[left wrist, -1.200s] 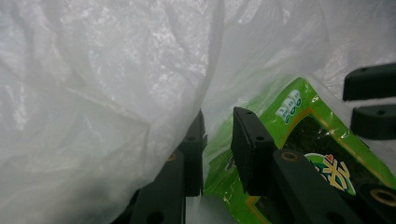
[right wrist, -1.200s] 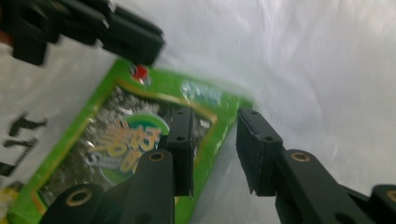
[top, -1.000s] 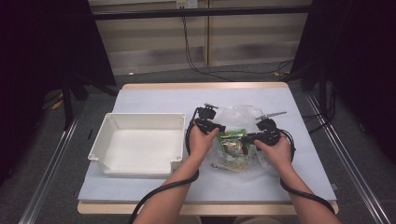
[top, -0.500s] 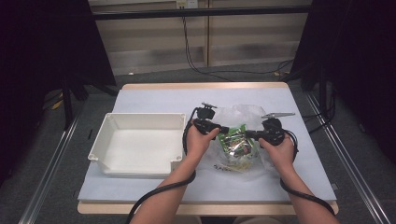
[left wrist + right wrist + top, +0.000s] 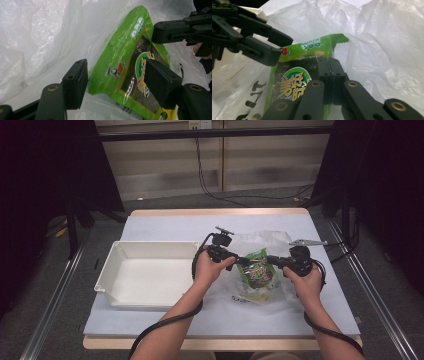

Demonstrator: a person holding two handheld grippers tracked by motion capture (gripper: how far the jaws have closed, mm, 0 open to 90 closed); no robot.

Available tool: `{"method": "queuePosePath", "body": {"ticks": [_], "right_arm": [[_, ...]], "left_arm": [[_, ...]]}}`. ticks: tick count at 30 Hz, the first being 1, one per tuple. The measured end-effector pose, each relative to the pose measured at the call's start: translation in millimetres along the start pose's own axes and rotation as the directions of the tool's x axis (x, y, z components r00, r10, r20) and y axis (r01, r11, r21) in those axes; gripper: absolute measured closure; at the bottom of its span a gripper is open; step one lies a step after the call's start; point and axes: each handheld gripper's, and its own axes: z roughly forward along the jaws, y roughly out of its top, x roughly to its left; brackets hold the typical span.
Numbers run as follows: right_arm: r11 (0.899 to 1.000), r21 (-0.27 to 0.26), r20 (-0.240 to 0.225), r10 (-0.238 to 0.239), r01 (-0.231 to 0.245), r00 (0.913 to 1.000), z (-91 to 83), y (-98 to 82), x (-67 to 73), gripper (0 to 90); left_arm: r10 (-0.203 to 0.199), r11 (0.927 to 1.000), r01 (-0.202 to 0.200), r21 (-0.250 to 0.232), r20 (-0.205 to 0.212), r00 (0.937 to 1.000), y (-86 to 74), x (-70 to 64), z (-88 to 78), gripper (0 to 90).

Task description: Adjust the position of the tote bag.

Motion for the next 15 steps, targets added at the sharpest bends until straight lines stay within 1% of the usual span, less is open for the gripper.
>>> {"method": "queuePosePath", "body": {"ticks": [1, 3, 4, 5, 6, 8, 10, 11, 12, 13, 14, 15], "right_arm": [[1.0, -0.003, -0.003, -0.005, 0.005, 1.0, 0.1, 0.2, 0.1, 89.9], [1.0, -0.005, -0.007, -0.007, 0.007, 1.0, 0.1, 0.3, 0.1, 89.9], [1.0, -0.008, -0.011, -0.008, 0.008, 0.9999, 0.2, 0.3, 0.0, 89.9], [1.0, -0.01, -0.013, -0.009, 0.009, 0.9999, 0.3, 0.4, 0.0, 89.9], [1.0, -0.013, -0.019, -0.008, 0.008, 0.9998, 0.6, 0.7, 0.2, 89.9], [1.0, -0.02, -0.018, -0.014, 0.013, 0.9998, 0.3, 0.8, 0.5, 90.0], [1.0, -0.019, -0.022, -0.01, 0.01, 0.9997, -0.6, 0.7, 0.9, 90.0], [1.0, -0.019, -0.022, -0.01, 0.01, 0.9997, -0.6, 0.7, 0.9, 90.0], [1.0, -0.023, -0.025, -0.009, 0.009, 0.9996, -1.3, 1.0, 0.5, 90.0], [1.0, -0.023, -0.025, -0.009, 0.009, 0.9996, -1.3, 1.0, 0.5, 90.0], [1.0, -0.027, -0.021, -0.012, 0.011, 0.9997, -2.0, 1.2, 0.2, 90.0], [1.0, -0.027, -0.023, -0.008, 0.007, 0.9997, -2.7, 1.7, 0.3, 90.0]], "left_arm": [[0.003, 0.9999, -0.003, 0.01, 0.008, 1.0, 0.8, 1.1, 0.0, 35.5], [0.005, 1.0, -0.005, 0.006, 0.005, 1.0, 1.6, 0.7, 0.8, 35.1], [0.01, 0.9998, -0.011, 0.016, 0.024, 0.9997, 2.3, 1.8, 1.1, 35.1], [0.0, 0.9999, -0.001, 0.012, 0.034, 0.9994, 2.2, 1.7, 3.3, 35.0], [0.007, 0.9992, -0.008, 0.039, 0.036, 0.9993, 1.9, 1.9, 7.6, 33.5], [0.003, 0.9992, -0.004, 0.041, 0.032, 0.9995, 1.3, 2.2, 9.2, 32.3], [-0.001, 0.9988, -0.002, 0.048, 0.065, 0.9979, 0.5, 2.7, 11.8, 32.2], [-0.006, 0.999, 0.003, 0.045, 0.064, 0.998, 0.1, 1.0, 13.1, 32.2], [0.01, 0.9984, -0.014, 0.055, 0.072, 0.9973, 0.5, 1.3, 13.0, 32.7], [0.008, 0.9982, -0.012, 0.059, 0.08, 0.9968, 1.0, 0.9, 12.3, 32.7], [-0.002, 0.9975, -0.003, 0.07, 0.074, 0.9973, 1.6, -0.2, 10.7, 37.1], [-0.001, 0.9978, -0.004, 0.067, 0.08, 0.9968, 2.5, -1.1, 10.0, 39.1]]}}
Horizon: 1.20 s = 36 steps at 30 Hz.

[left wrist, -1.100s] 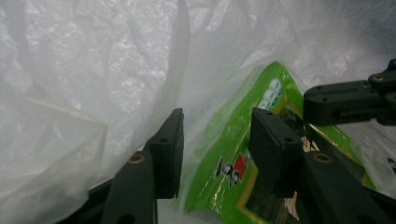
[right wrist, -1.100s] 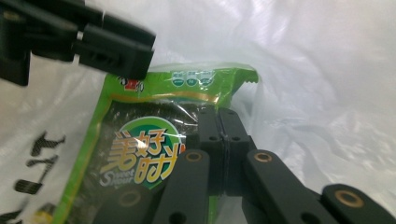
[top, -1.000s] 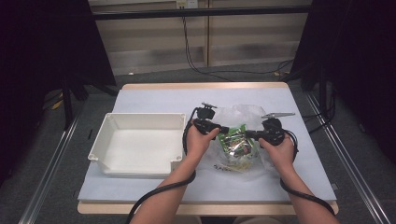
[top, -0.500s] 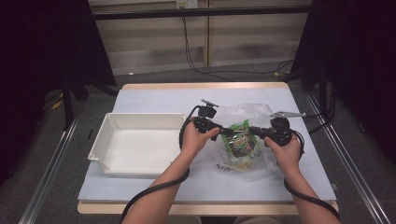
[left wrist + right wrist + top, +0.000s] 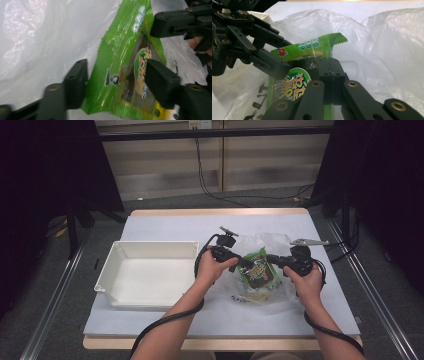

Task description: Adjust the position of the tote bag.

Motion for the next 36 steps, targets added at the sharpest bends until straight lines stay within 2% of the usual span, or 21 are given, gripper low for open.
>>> {"method": "queuePosePath", "body": {"ticks": [4, 5, 7, 8, 9, 12, 13, 14, 15, 19, 22, 24, 25, 26, 27, 28, 29, 31, 33, 35, 36], "right_arm": [[1.0, -0.008, 0.003, -0.011, 0.011, 0.9999, -1.1, 1.8, 0.0, 90.0], [1.0, -0.012, -0.003, -0.012, 0.012, 0.9999, -1.3, 2.7, 0.7, 90.0], [1.0, -0.019, -0.001, -0.015, 0.015, 0.9999, -1.6, 3.9, 0.8, 90.0], [1.0, -0.019, -0.001, -0.015, 0.015, 0.9999, -1.6, 3.9, 0.8, 90.0], [1.0, -0.02, -0.01, -0.018, 0.018, 0.9998, -1.7, 5.1, 0.9, 90.0], [1.0, -0.022, -0.014, -0.02, 0.02, 0.9997, -1.3, 5.4, 1.6, 90.0], [1.0, -0.019, -0.018, -0.026, 0.025, 0.9995, -0.1, 5.4, 2.8, 90.0], [1.0, -0.019, -0.018, -0.026, 0.025, 0.9995, -0.1, 5.4, 2.8, 90.0], [0.999, -0.014, -0.023, -0.029, 0.029, 0.9993, 0.4, 5.6, 3.5, 90.0], [0.999, -0.008, -0.02, -0.042, 0.042, 0.9989, 1.1, 6.5, 5.5, 90.0], [0.999, -0.012, -0.024, -0.049, 0.048, 0.9985, 1.0, 6.8, 6.1, 89.5], [0.998, -0.018, -0.023, -0.058, 0.057, 0.9981, 1.0, 6.8, 6.5, 86.3], [0.998, -0.016, -0.03, -0.053, 0.052, 0.9981, -0.4, 6.6, 6.3, 76.6], [0.998, -0.016, -0.03, -0.053, 0.052, 0.9981, -0.4, 6.6, 6.3, 76.6], [0.997, -0.008, -0.029, -0.071, 0.071, 0.9971, -1.8, 5.9, 6.5, 66.7], [0.997, -0.008, -0.029, -0.071, 0.071, 0.9971, -1.8, 5.9, 6.5, 66.7], [0.996, 0.01, -0.006, -0.088, 0.088, 0.9961, -3.2, 5.9, 7.2, 55.0], [0.994, 0.03, -0.007, -0.104, 0.104, 0.9946, -4.0, 6.3, 8.5, 53.0], [0.992, 0.051, -0.005, -0.119, 0.119, 0.9929, -5.9, 6.6, 10.6, 39.1], [0.99, 0.074, 0.006, -0.124, 0.123, 0.9923, -6.0, 5.1, 11.8, 31.1], [0.99, 0.074, 0.006, -0.124, 0.123, 0.9923, -6.0, 5.1, 11.8, 31.1]], "left_arm": [[0.031, 0.9989, -0.031, 0.035, 0.009, 0.9995, 6.0, -4.1, -5.2, 44.7], [0.043, 0.9973, -0.044, 0.059, 0.01, 0.999, 9.8, -6.8, -7.3, 44.8], [0.051, 0.9958, -0.052, 0.076, 0.014, 0.9986, 11.9, -7.3, -8.9, 46.0], [0.039, 0.9969, -0.04, 0.068, 0.015, 0.9991, 13.2, -9.5, -8.5, 46.0], [0.059, 0.9943, -0.061, 0.087, 0.026, 0.9979, 16.7, -10.5, -10.8, 50.7], [0.081, 0.9886, -0.083, 0.126, 0.024, 0.9964, 19.1, -12.2, -11.8, 56.5], [0.079, 0.9846, -0.083, 0.154, 0.029, 0.9964, 20.7, -16.1, -10.0, 61.7], [0.079, 0.9846, -0.083, 0.154, 0.029, 0.9964, 20.7, -16.1, -10.0, 66.3], [0.087, 0.9802, -0.091, 0.176, 0.032, 0.9957, 21.2, -16.4, -9.7, 66.3], [0.068, 0.9724, -0.08, 0.219, 0.062, 0.9957, 23.9, -15.3, -11.1, 73.4], [0.061, 0.9708, -0.074, 0.228, 0.061, 0.9962, 25.3, -15.2, -13.8, 75.3], [0.049, 0.9713, -0.062, 0.23, 0.062, 0.9969, 26.0, -15.7, -16.4, 75.7], [0.046, 0.9733, -0.058, 0.222, 0.062, 0.9971, 27.0, -16.1, -20.0, 75.9], [0.046, 0.9733, -0.058, 0.222, 0.062, 0.9971, 27.0, -16.1, -20.0, 75.9], [0.035, 0.9782, -0.048, 0.202, 0.065, 0.9972, 28.8, -16.4, -25.5, 75.9], [0.035, 0.9782, -0.048, 0.202, 0.065, 0.9972, 28.8, -16.4, -25.5, 75.9], [0.05, 0.977, -0.061, 0.204, 0.058, 0.997, 31.7, -17.1, -32.9, 75.9], [0.058, 0.9787, -0.068, 0.194, 0.059, 0.9966, 34.1, -18.1, -37.2, 75.9], [0.065, 0.9799, -0.076, 0.184, 0.065, 0.9958, 37.8, -18.4, -44.6, 75.8], [0.074, 0.9836, -0.083, 0.16, 0.06, 0.9955, 43.0, -19.4, -52.3, 75.7], [0.091, 0.983, -0.096, 0.156, 0.039, 0.995, 45.9, -21.3, -56.6, 75.7]]}}
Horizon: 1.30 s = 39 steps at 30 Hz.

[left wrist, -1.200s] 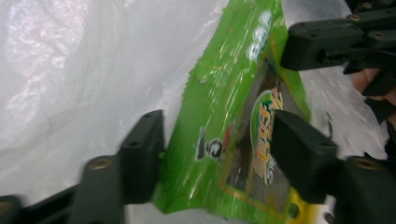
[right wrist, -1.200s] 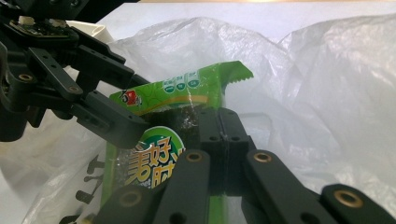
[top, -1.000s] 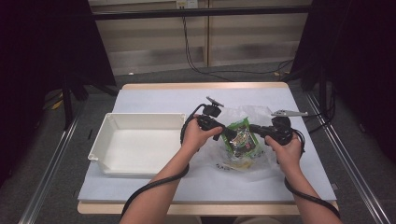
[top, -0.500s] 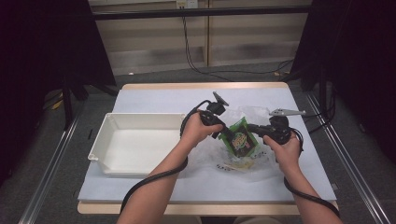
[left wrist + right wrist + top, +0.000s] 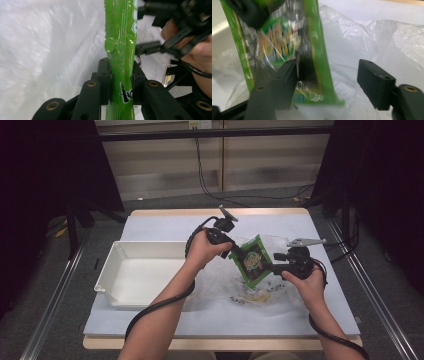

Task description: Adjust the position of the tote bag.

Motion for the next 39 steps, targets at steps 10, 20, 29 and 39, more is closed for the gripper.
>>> {"method": "queuePosePath", "body": {"ticks": [10, 20, 29, 39], "right_arm": [[0.998, 0.055, 0.038, -0.024, 0.022, 0.999, 3.6, -4.5, 6.5, 10.3], [0.994, 0.095, -0.004, -0.058, 0.059, 0.9983, 4.7, -9.5, 9.2, 2.3], [0.989, 0.115, -0.016, -0.086, 0.088, 0.9961, 6.9, -10.6, 13.6, 2.2], [0.989, 0.127, -0.03, -0.078, 0.081, 0.9965, 8.4, -13.1, 13.0, 2.2]], "left_arm": [[0.051, 0.9986, -0.051, -0.013, -0.043, 0.9978, 18.2, -6.8, -39.9, 75.3], [0.111, 0.9929, -0.108, 0.05, -0.071, 0.9913, 25.0, -12.2, -65.8, 75.3], [0.149, 0.9864, -0.14, 0.086, -0.112, 0.9824, 21.3, -12.2, -94.0, 75.4], [0.202, 0.975, -0.187, 0.121, -0.132, 0.9703, 18.6, -13.2, -118.6, 75.4]]}}
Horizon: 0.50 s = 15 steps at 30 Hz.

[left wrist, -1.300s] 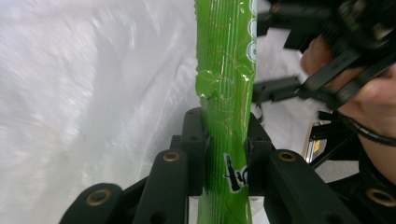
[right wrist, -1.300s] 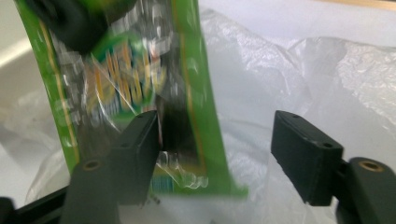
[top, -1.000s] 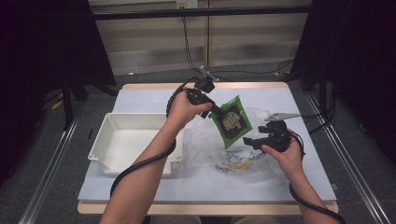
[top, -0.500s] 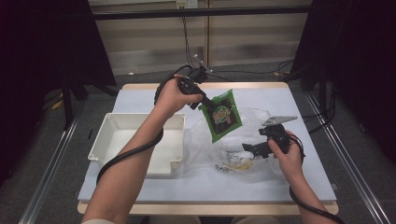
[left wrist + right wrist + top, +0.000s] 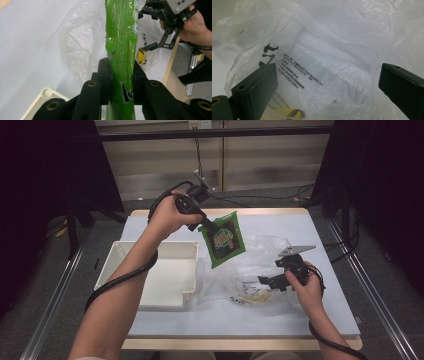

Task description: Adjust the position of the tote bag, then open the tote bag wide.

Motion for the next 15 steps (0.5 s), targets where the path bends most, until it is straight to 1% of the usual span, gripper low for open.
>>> {"method": "queuePosePath", "body": {"ticks": [1, 2, 3, 4, 5, 6, 7, 9, 10, 11, 12, 13, 14, 15], "right_arm": [[1.0, -0.001, 0.006, -0.001, 0.001, 1.0, 0.6, -0.3, -0.5, 2.2], [1.0, -0.001, 0.006, -0.001, 0.001, 1.0, 0.6, -0.3, -0.5, 2.2], [1.0, 0.0, 0.002, -0.002, 0.002, 1.0, 0.9, -0.3, -1.1, 2.2], [1.0, 0.001, 0.005, 0.0, 0.0, 1.0, 0.9, -0.3, -1.4, 2.2], [1.0, -0.001, 0.004, -0.003, 0.003, 1.0, 1.1, -0.1, -1.5, 2.2], [1.0, -0.001, 0.0, -0.001, 0.001, 1.0, 0.7, 0.5, -1.1, 2.2], [1.0, -0.001, 0.0, -0.001, 0.001, 1.0, 0.7, 0.5, -1.1, 2.2], [1.0, -0.001, -0.005, -0.01, 0.01, 0.9999, 1.2, 1.3, -0.9, 2.2], [1.0, -0.004, -0.005, -0.01, 0.01, 0.9999, 1.4, 1.2, -0.8, 2.2], [1.0, -0.004, -0.005, -0.007, 0.007, 1.0, 1.3, 0.9, -0.3, 2.2], [1.0, 0.0, -0.007, -0.008, 0.008, 0.9999, 1.5, 0.5, -0.1, 2.2], [1.0, 0.003, -0.006, -0.009, 0.009, 0.9999, 1.5, 0.3, 0.0, 2.2], [1.0, 0.0, -0.005, -0.01, 0.01, 0.9999, 1.3, 0.2, 0.0, 2.2], [1.0, -0.004, -0.009, -0.009, 0.009, 0.9999, 1.0, 0.0, -0.3, 2.2]], "left_arm": [[0.003, 1.0, -0.003, 0.006, -0.002, 1.0, -0.7, 0.7, -1.9, 75.4], [0.001, 1.0, -0.001, 0.004, 0.001, 1.0, -1.6, 1.4, -3.3, 75.4], [0.007, 0.9999, -0.007, 0.011, -0.003, 1.0, -2.5, 2.1, -4.8, 75.3], [0.014, 0.9999, -0.014, 0.01, 0.005, 0.9999, -3.5, 2.7, -5.6, 75.4], [0.014, 0.9998, -0.014, 0.011, 0.004, 0.9999, -4.5, 2.6, -6.0, 75.4], [0.027, 0.9992, -0.027, 0.028, 0.009, 0.9996, -4.8, 3.6, -7.8, 75.3], [0.026, 0.9996, -0.026, 0.013, 0.006, 0.9997, -6.0, 2.9, -7.6, 75.3], [0.039, 0.999, -0.04, 0.018, 0.007, 0.9992, -6.9, 3.7, -10.5, 75.3], [0.034, 0.9991, -0.034, 0.024, 0.01, 0.9994, -7.4, 3.8, -12.2, 75.2], [0.047, 0.9986, -0.047, 0.023, 0.011, 0.9988, -8.3, 4.8, -12.5, 75.2], [0.04, 0.999, -0.04, 0.021, 0.016, 0.9991, -9.2, 5.1, -13.2, 75.2], [0.044, 0.9987, -0.044, 0.027, 0.018, 0.9989, -9.9, 5.6, -14.2, 75.1], [0.04, 0.9989, -0.041, 0.025, 0.01, 0.9991, -11.3, 5.0, -14.1, 75.1], [0.046, 0.9982, -0.047, 0.036, 0.017, 0.9988, -12.1, 6.1, -15.6, 75.1]]}}
